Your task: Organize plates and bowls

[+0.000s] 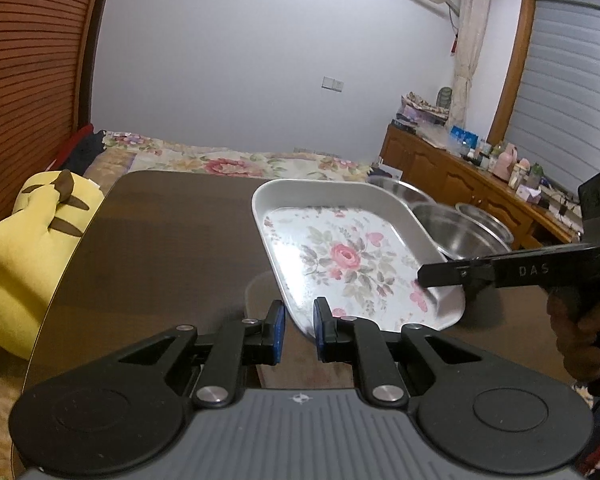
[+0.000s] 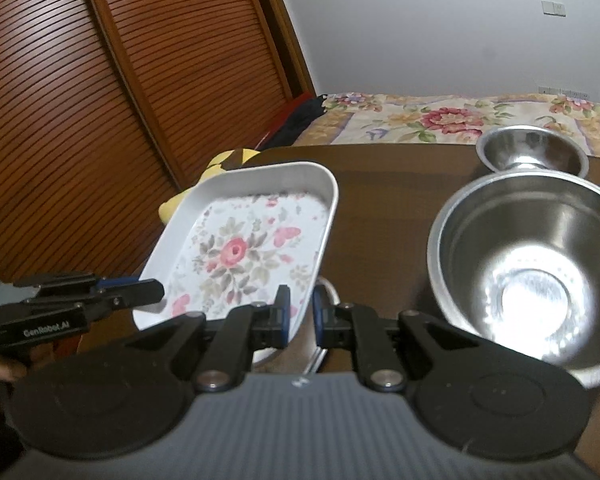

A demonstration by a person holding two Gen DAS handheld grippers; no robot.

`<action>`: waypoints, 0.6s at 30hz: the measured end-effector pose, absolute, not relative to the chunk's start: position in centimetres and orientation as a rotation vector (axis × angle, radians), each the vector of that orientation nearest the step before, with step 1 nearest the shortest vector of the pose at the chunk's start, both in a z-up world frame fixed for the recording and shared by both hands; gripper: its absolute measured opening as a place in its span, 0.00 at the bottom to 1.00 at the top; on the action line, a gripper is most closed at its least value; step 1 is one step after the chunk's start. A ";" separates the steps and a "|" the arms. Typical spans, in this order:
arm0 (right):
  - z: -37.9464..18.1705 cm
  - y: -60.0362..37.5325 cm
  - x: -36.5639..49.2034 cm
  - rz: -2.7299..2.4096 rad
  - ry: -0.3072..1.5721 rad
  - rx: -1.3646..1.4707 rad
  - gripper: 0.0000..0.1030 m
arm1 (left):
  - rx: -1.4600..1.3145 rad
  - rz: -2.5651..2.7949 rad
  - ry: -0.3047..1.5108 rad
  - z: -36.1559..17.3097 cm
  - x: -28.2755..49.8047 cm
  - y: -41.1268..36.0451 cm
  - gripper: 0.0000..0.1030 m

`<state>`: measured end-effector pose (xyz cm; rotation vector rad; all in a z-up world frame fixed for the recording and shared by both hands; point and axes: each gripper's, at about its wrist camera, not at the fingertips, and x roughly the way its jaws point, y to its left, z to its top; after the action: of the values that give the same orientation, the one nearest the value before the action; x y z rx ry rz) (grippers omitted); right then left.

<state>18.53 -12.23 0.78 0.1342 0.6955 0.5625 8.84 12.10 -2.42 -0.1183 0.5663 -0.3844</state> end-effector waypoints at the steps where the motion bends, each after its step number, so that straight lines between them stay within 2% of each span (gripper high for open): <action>1: 0.7 -12.3 18.1 0.566 0.689 0.130 0.13 | -0.113 -0.382 0.568 -2.5 8.5 12.0 0.16; 18: -0.9 -11.4 14.8 0.522 0.644 0.090 0.16 | 0.009 -0.311 0.578 -4.5 6.5 10.6 0.17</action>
<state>14.75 -11.40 -0.87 0.0897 0.6440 0.5225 6.52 10.56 -4.51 0.0088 0.5782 -0.3108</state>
